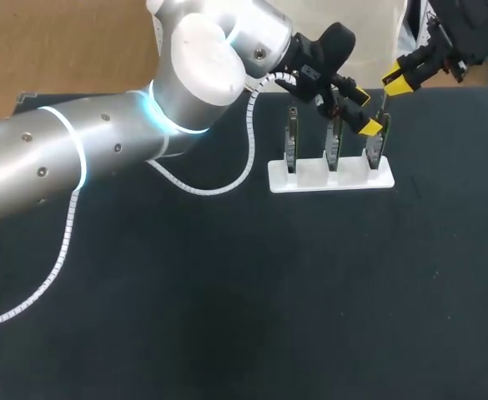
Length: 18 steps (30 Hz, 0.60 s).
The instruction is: Pick up the optical module with the left hand, and insert it into the network port with the right hand.
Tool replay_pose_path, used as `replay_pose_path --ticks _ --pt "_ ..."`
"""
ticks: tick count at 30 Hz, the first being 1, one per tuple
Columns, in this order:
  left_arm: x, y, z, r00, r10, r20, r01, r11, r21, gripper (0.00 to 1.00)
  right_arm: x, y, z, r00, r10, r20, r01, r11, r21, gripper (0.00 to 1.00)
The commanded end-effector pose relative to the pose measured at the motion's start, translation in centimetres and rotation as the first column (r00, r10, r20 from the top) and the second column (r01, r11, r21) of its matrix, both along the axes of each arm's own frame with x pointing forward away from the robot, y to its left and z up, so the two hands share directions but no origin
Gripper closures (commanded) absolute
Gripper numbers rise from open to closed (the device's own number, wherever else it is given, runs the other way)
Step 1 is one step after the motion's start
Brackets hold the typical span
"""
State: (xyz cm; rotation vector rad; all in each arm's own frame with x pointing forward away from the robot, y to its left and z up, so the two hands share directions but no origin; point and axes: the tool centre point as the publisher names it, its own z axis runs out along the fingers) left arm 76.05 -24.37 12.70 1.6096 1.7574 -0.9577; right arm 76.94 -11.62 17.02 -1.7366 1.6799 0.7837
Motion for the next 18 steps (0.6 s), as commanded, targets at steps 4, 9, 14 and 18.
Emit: replay_pose_path --ticks 4,9,14,18 --pt "0.23 -0.12 0.08 1.000 -0.003 -0.004 0.003 1.000 0.006 0.00 -0.16 -0.04 0.13 1.000 -0.006 0.020 0.006 1.000 0.011 1.00" --pt "0.23 -0.12 0.08 1.000 -0.003 -0.004 0.003 1.000 0.006 0.00 -0.02 -0.05 0.14 1.000 -0.009 0.022 0.009 1.000 0.011 1.00" --pt "0.23 -0.12 0.08 1.000 -0.003 -0.004 0.003 1.000 0.006 0.00 -0.02 0.02 -0.18 1.000 -0.012 0.013 0.012 1.000 0.011 1.00" --pt "0.23 -0.12 0.08 1.000 -0.003 -0.004 0.003 1.000 0.006 0.00 -0.02 0.11 -0.23 1.000 -0.012 0.011 0.011 1.000 0.009 1.00"
